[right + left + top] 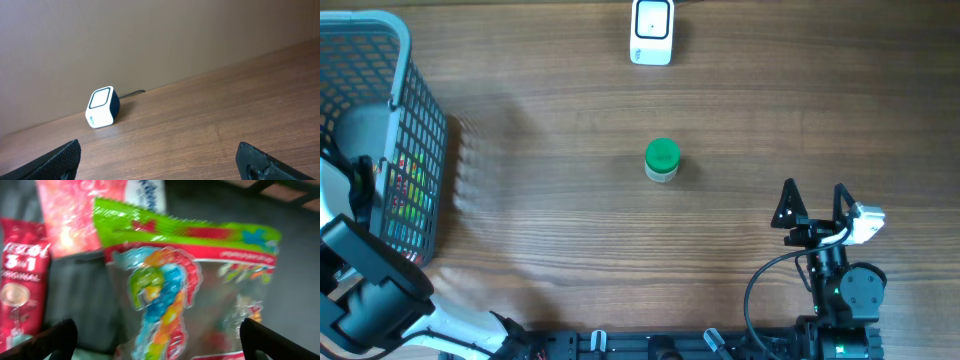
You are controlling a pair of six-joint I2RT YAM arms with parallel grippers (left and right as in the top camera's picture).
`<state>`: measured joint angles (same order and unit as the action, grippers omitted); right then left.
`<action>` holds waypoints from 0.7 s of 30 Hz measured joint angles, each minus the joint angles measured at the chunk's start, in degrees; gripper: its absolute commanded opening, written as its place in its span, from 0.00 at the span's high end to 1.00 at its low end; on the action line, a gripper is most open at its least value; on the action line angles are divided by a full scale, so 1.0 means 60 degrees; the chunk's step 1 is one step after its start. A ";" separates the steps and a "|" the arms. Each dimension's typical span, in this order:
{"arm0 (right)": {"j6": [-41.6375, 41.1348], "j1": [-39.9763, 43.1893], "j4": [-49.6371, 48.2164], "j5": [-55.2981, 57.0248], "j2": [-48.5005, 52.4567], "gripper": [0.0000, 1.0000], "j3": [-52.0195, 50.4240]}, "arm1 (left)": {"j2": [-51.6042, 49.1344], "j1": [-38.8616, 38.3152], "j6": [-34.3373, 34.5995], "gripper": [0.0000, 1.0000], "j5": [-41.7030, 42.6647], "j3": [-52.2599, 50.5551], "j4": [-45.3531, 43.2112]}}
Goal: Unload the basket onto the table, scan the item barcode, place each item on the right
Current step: 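Reach the left gripper into the basket and grasp the Haribo bag, then carry the Haribo bag out and place it left of the jar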
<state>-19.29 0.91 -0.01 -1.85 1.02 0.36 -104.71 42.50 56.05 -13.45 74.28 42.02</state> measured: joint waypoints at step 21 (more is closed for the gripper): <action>0.0000 0.0000 0.0000 0.0000 0.0000 0.00 0.0000 | -0.0452 0.0229 -0.0375 0.96 0.2696 0.0616 0.0947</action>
<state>-19.29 0.91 -0.01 -1.85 1.02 0.36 -107.42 43.88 53.80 2.72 77.97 47.70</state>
